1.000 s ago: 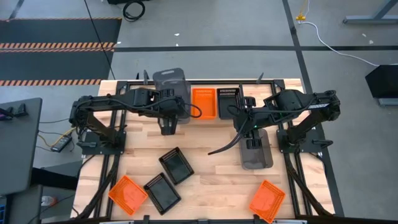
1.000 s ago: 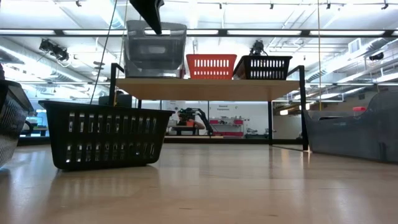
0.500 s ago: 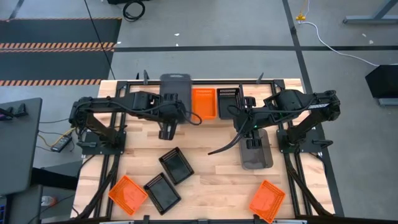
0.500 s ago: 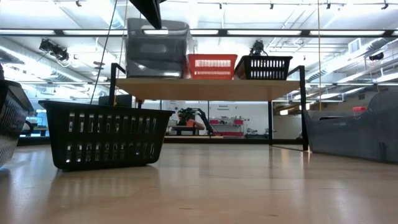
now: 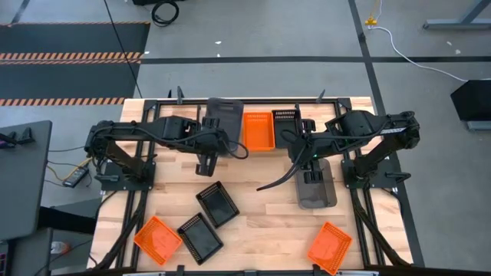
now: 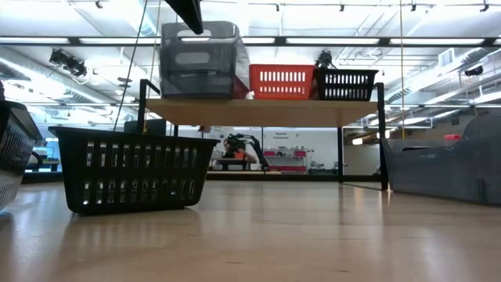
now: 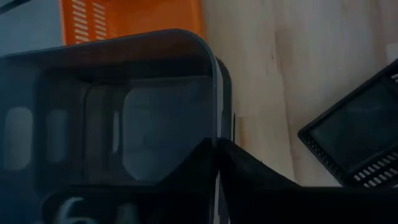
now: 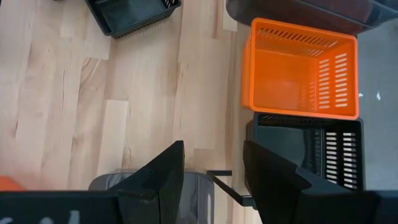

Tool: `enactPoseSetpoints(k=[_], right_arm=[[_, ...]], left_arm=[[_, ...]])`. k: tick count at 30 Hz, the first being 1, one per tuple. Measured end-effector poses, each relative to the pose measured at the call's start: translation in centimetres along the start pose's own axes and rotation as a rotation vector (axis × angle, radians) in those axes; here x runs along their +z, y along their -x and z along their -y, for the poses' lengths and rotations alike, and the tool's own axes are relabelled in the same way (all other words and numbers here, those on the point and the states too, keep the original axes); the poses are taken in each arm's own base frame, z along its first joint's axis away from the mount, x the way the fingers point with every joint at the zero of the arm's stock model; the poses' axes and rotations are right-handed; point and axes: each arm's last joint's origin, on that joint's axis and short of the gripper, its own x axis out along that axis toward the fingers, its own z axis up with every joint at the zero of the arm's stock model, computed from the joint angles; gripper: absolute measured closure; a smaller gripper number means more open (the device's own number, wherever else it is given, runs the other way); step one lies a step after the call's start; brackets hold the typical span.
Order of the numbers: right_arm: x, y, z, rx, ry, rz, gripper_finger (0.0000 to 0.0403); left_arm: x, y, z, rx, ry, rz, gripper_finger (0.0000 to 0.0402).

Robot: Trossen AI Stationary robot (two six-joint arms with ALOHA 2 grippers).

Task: Stack baskets on shelf by color
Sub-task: Stack the left gray bin on the gray bin on the shelf

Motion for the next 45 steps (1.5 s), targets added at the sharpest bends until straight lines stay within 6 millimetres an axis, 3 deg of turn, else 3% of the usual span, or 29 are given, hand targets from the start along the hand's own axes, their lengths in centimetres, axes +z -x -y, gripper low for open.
enactPoseSetpoints(k=[8,18,34,38,45], right_arm=[[0.0,0.0,0.0,0.000,-0.003,0.000,0.0231],[0.0,0.0,0.0,0.000,-0.003,0.000,0.0231],[0.0,-0.2,0.0,0.000,-0.017,-0.001,0.0231],[-0.4,-1.8,-0.5,0.018,-0.017,-0.063,0.0231],[-2.4,-7.0,-1.8,0.023,0.031,-0.253,0.0231]], left_arm=[[-0.5,-0.1,-0.5,0.069,0.147,-0.049,0.0360],[-1.7,-0.5,-1.8,0.089,0.284,-0.148,0.0322],[-1.3,0.0,0.1,-0.031,0.286,-0.127,0.0318],[-1.1,0.2,0.8,-0.045,0.232,-0.118,0.0315],[-0.7,1.2,1.2,-0.034,0.164,-0.078,0.0326]])
